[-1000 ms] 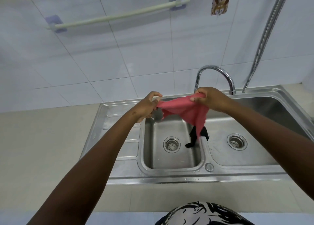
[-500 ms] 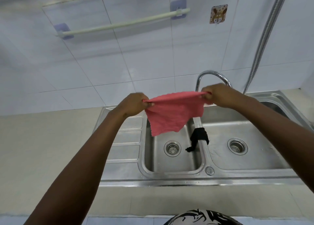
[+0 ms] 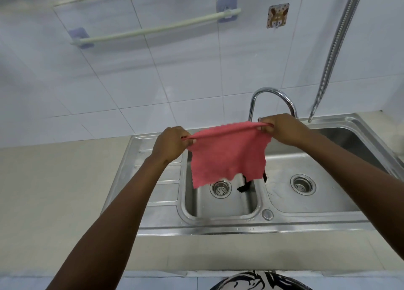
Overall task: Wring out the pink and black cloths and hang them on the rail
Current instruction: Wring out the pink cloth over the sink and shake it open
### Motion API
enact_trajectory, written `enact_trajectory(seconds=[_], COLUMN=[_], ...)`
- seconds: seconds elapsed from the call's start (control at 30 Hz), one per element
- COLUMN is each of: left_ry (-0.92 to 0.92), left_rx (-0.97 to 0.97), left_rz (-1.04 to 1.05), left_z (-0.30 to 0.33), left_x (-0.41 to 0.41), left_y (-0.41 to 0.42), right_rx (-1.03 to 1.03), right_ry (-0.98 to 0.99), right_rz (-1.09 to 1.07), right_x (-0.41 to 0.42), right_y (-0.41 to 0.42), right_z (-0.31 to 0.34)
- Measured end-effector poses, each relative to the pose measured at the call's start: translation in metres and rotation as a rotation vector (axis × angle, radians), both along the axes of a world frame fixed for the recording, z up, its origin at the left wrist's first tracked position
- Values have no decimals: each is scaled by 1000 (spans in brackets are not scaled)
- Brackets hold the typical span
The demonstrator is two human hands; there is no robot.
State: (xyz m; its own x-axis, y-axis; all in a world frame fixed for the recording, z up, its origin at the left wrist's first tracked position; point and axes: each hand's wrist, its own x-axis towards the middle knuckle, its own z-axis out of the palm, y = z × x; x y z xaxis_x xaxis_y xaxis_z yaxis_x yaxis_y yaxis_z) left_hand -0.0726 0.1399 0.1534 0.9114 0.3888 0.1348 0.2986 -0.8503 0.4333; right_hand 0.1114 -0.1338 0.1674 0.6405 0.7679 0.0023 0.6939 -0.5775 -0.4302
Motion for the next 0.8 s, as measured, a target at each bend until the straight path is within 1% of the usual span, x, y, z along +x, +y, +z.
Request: enact_trajectory(seconds=[0.07,0.13,0.2,0.27,0.37,0.47,0.5,0.6,0.7,0.77,0.8], left_ry=[-38,-100,-123,-97,-69,15,-4,-78,-27,-9,-32], left_rx=[37,65,59,10,24,-133,-129,-15,-8,-50,-77], left_rz=[33,90,90,71,124,205,232,291,295,294,304], left_z=[-7,-11,-12,-10,-11,-6,-4,9,28,43,55], left_x=[-2,-3,-6,-9,-11,-9,-8,-11,-11,-9,-8], left_y=[-6,-10,-11,-10,-3,5,10,31,59,78,93], right_rx=[23,68,116,130,128,86,79,128,153,194,242], right_ry=[41,25,-5,-43,-87,-81,-54,26,129,300,387], right_rz=[-3,2,-16,-29,-41,-66,-77,-102,-90,-71,-64], right_x=[-1,-3,-4,-3,0,3,3,3,9,15,19], right_y=[-3,-3,-4,-5,-4,2,6,24,51,72,88], right_z=[-1,-2,-3,-3,-2,-2,-1,5,23,42,56])
